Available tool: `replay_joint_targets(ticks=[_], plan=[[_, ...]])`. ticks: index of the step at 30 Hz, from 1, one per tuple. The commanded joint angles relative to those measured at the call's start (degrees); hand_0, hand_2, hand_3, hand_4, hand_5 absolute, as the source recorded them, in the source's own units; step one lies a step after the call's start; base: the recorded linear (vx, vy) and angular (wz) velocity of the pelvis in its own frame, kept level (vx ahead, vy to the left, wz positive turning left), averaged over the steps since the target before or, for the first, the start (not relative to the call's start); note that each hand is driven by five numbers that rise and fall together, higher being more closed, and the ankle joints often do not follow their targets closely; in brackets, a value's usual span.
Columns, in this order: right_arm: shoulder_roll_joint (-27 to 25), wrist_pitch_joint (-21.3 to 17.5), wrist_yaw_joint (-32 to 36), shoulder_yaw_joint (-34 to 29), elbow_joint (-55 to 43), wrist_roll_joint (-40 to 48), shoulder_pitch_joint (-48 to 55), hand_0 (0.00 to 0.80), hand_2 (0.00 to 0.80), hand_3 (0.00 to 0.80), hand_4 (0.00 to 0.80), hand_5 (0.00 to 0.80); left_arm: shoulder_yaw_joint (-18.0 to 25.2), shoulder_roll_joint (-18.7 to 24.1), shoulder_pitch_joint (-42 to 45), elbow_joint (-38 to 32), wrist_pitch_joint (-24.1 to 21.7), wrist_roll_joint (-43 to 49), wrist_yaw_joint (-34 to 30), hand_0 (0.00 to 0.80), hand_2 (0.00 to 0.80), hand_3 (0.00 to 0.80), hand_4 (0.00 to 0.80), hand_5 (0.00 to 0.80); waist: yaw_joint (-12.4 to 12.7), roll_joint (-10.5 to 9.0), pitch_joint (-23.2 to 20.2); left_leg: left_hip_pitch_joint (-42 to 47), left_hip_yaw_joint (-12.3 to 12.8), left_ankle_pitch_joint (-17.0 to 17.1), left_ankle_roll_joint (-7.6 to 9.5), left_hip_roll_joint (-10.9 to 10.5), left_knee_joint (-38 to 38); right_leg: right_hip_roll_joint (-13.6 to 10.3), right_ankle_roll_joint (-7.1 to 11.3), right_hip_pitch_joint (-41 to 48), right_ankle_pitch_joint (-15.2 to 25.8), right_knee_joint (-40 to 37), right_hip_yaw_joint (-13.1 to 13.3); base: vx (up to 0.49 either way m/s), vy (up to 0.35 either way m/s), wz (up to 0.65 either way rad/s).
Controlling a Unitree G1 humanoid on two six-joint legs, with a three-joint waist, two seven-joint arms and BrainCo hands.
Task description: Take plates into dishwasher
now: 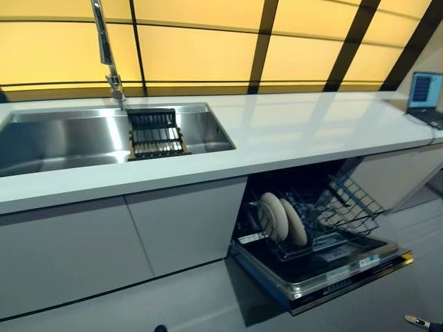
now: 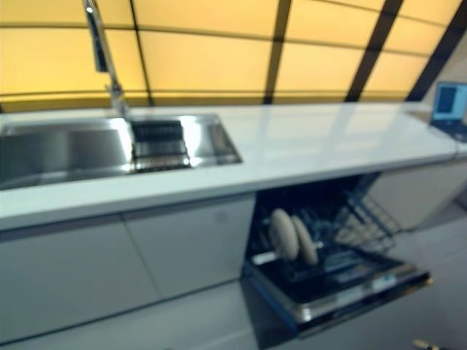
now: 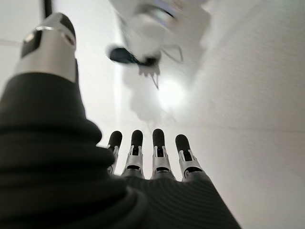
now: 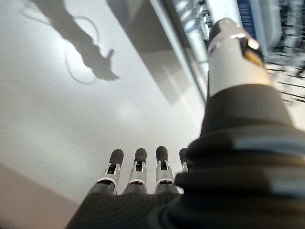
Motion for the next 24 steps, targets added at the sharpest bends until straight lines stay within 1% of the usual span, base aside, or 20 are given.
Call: replay_joint_targets(ticks=[1, 2, 3, 4, 5, 6, 7, 9, 11, 12, 13, 14, 15, 16, 17, 18, 20, 21, 22, 24], plan=[[1.65, -1.62, -3.87, -2.71, 2.89, 4.41, -3.94, 0.000, 0.000, 0.000, 0.000, 0.000, -2.50, -0.09, -4.87, -0.92, -2.27, -0.89, -0.18, 0.000, 0.000, 0.000, 0.000, 0.000, -2.76, -6.81, -1.59, 0.80, -0.06, -1.30, 3.33, -7.11, 14.75, -0.82, 2.11, 5.86, 9.27, -12.05, 0.18, -0.385, 0.036, 0.84], [1.69, -1.68, -3.73, -2.94, 3.05, 4.50, -3.85, 0.000, 0.000, 0.000, 0.000, 0.000, -2.54, -0.10, -5.07, -0.96, -2.28, -0.92, -0.17, 0.000, 0.000, 0.000, 0.000, 0.000, -3.06, -6.99, -1.85, 1.36, -0.27, -1.35, 3.41, -7.37, 14.89, -1.06, 2.19, 5.36, 9.79, -12.30, -0.01, -0.274, 0.043, 0.73], [1.79, -1.70, -3.74, -3.63, 3.22, 4.92, -3.48, 0.000, 0.000, 0.000, 0.000, 0.000, -2.59, -0.22, -5.42, -1.06, -2.34, -0.86, -0.12, 0.000, 0.000, 0.000, 0.000, 0.000, -3.70, -7.02, -2.20, 3.76, -1.15, -2.64, 3.56, -8.23, 15.18, -1.36, 2.45, 4.72, 10.50, -12.68, -0.53, -0.158, 0.084, 0.46], [2.10, -1.62, -3.59, -4.86, 3.17, 5.89, -2.64, 0.000, 0.000, 0.000, 0.000, 0.000, -2.59, -0.46, -5.98, -1.32, -2.39, -0.47, -0.02, 0.000, 0.000, 0.000, 0.000, 0.000, -4.57, -6.33, -3.09, 8.47, -2.77, -4.63, 3.41, -9.98, 12.91, -1.16, 3.00, 3.40, 11.38, -12.96, -1.48, -0.213, 0.167, 0.66], [2.62, -1.30, -3.26, -5.88, 2.73, 7.88, -1.72, 0.000, 0.000, 0.000, 0.000, 0.000, -2.94, -0.48, -6.56, -1.66, -2.48, -0.10, -0.08, 0.000, 0.000, 0.000, 0.000, 0.000, -5.44, -4.96, -4.19, 12.66, -3.93, -5.32, 2.93, -11.52, 4.44, -0.18, 3.63, 1.95, 12.04, -12.71, -2.99, -0.238, 0.242, 0.65], [2.80, -0.50, -2.62, -6.61, 1.77, 10.63, -0.61, 0.000, 0.000, 0.000, 0.000, 0.000, -3.79, -0.45, -7.23, -1.80, -2.48, -0.36, -0.33, 0.000, 0.000, 0.000, 0.000, 0.000, -6.42, -3.35, -4.64, 16.75, -4.18, -4.14, 2.21, -12.07, -5.86, 0.89, 3.97, 1.46, 12.01, -12.26, -4.06, -0.219, 0.203, 0.83], [3.34, 0.06, -2.46, -6.98, 0.97, 12.43, -0.11, 0.000, 0.000, 0.000, 0.000, 0.000, -4.54, -0.52, -7.78, -1.69, -2.97, -0.73, -0.41, 0.000, 0.000, 0.000, 0.000, 0.000, -6.48, -2.84, -4.68, 16.88, -5.71, -3.44, 2.40, -13.73, -8.40, 1.29, 4.14, 0.77, 12.33, -11.89, -4.50, -0.203, 0.128, 0.80], [5.10, 0.63, -2.07, -6.65, -0.34, 16.00, -0.25, 0.000, 0.000, 0.000, 0.000, 0.000, -5.83, -0.75, -8.81, -1.79, -4.01, -1.92, -0.10, 0.000, 0.000, 0.000, 0.000, 0.000, -6.51, -2.74, -4.72, 17.25, -8.51, -3.30, 3.43, -15.56, -10.26, 1.60, 4.40, -1.40, 13.35, -11.87, -4.76, -0.248, 0.046, 0.93], [6.56, 0.41, -2.46, -5.55, -0.30, 19.84, -1.29, 0.000, 0.000, 0.000, 0.000, 0.000, -5.99, -1.00, -9.42, -1.35, -4.69, -1.92, 0.15, 0.000, 0.000, 0.000, 0.000, 0.000, -6.04, -2.55, -4.65, 17.32, -8.70, -2.87, 3.64, -15.82, -11.49, 2.19, 4.37, -2.17, 13.30, -11.81, -5.64, -0.266, 0.009, 0.16], [7.50, -0.59, -2.84, -4.79, 0.28, 20.54, -1.94, 0.000, 0.000, 0.000, 0.000, 0.000, -5.92, -1.07, -9.28, -0.88, -5.10, -1.97, 0.55, 0.000, 0.000, 0.000, 0.000, 0.000, -5.26, -2.50, -4.75, 17.01, -8.63, -2.56, 3.81, -16.01, -11.79, 2.27, 4.33, -1.91, 13.10, -12.04, -6.73, -0.200, -0.021, -0.11], [7.85, -1.00, -2.88, -4.64, 0.59, 20.55, -2.10, 0.000, 0.000, 0.000, 0.000, 0.000, -5.92, -1.04, -9.12, -0.82, -5.17, -2.08, 0.61, 0.000, 0.000, 0.000, 0.000, 0.000, -4.98, -2.54, -4.73, 16.83, -8.31, -2.52, 3.87, -15.99, -11.68, 1.96, 4.49, -1.82, 13.16, -12.03, -7.33, -0.245, -0.071, -0.09], [9.38, -1.96, -2.87, -3.96, 1.65, 20.45, -2.78, 0.000, 0.000, 0.000, 0.000, 0.000, -5.59, -0.74, -8.22, -0.48, -5.28, -2.34, 0.90, 0.000, 0.000, 0.000, 0.000, 0.000, -3.71, -2.49, -4.70, 16.43, -6.85, -2.43, 4.12, -15.68, -11.43, -0.35, 5.63, -1.91, 13.98, -10.78, -10.13, -0.195, -0.095, -0.23], [10.45, -2.54, -2.62, -3.41, 2.00, 20.48, -3.31, 0.000, 0.000, 0.000, 0.000, 0.000, -4.98, -0.46, -7.41, -0.35, -5.46, -2.34, 0.73, 0.000, 0.000, 0.000, 0.000, 0.000, -3.15, -2.13, -4.56, 16.36, -6.50, -2.33, 4.28, -15.16, -11.30, -1.89, 6.37, -2.26, 14.28, -9.47, -10.08, -0.199, -0.116, -0.50], [11.08, -2.64, -2.71, -3.27, 2.20, 20.84, -3.57, 0.000, 0.000, 0.000, 0.000, 0.000, -4.73, -0.13, -6.86, -0.26, -5.61, -2.66, 0.43, 0.000, 0.000, 0.000, 0.000, 0.000, -3.01, -1.93, -4.38, 16.36, -6.24, -2.49, 4.45, -14.82, -11.01, -3.02, 6.87, -2.63, 14.48, -8.63, -9.33, -0.133, -0.147, -0.56], [12.14, -2.88, -2.90, -3.36, 2.58, 21.21, -3.86, 0.000, 0.000, 0.000, 0.000, 0.000, -4.44, 0.29, -6.22, -0.14, -5.61, -3.31, 0.17, 0.000, 0.000, 0.000, 0.000, 0.000, -2.86, -1.51, -4.22, 16.13, -6.20, -2.57, 4.57, -14.07, -10.62, -5.35, 7.76, -3.04, 15.48, -8.00, -8.25, -0.114, -0.218, -0.45], [13.47, -3.51, -3.10, -3.14, 3.34, 21.81, -4.20, 0.000, 0.000, 0.000, 0.000, 0.000, -4.06, 0.94, -5.90, 0.02, -5.25, -4.21, -0.21, 0.000, 0.000, 0.000, 0.000, 0.000, -2.58, -1.35, -3.96, 16.12, -5.79, -3.25, 4.66, -13.19, -9.82, -8.41, 8.74, -3.41, 16.89, -7.45, -6.69, -0.120, -0.288, -0.10], [15.06, -4.06, -3.51, -2.90, 4.25, 23.61, -4.58, 0.000, 0.000, 0.000, 0.000, 0.000, -4.07, 1.75, -6.08, 0.00, -4.36, -5.50, -0.59, 0.000, 0.000, 0.000, 0.000, 0.000, -3.03, -1.04, -3.56, 15.85, -6.09, -4.42, 4.31, -11.66, -8.32, -12.10, 9.81, -4.33, 19.45, -8.15, -2.29, -0.093, -0.325, 0.18], [16.14, -4.98, -4.39, -2.76, 4.85, 25.04, -4.73, 0.000, 0.000, 0.000, 0.000, 0.000, -3.61, 2.44, -6.11, 0.21, -3.92, -5.69, -0.71, 0.000, 0.000, 0.000, 0.000, 0.000, -3.21, -0.79, -3.27, 15.55, -6.56, -5.09, 3.88, -10.09, -7.03, -13.00, 10.15, -4.43, 19.21, -8.49, 0.79, -0.076, -0.320, 0.20], [16.61, -6.00, -4.93, -2.41, 5.26, 25.84, -4.79, 0.000, 0.000, 0.000, 0.000, 0.000, -3.82, 2.50, -6.25, 0.42, -3.86, -5.95, -0.63, 0.000, 0.000, 0.000, 0.000, 0.000, -3.20, -0.95, -3.28, 14.97, -6.62, -5.11, 3.81, -9.59, -6.47, -12.13, 10.47, -3.54, 18.05, -9.57, 1.56, -0.082, -0.370, 0.31], [17.58, -5.87, -3.76, -2.52, 6.53, 29.19, -4.77, 0.000, 0.000, 0.000, 0.000, 0.000, -3.55, 1.99, -6.02, 1.08, -3.94, -9.25, 0.76, 0.000, 0.000, 0.000, 0.000, 0.000, -2.75, -1.69, -3.70, 13.80, -5.99, -4.27, 2.45, -7.94, -5.66, -11.34, 11.25, -0.92, 17.55, -14.28, 0.37, -0.083, -0.280, 0.27]])
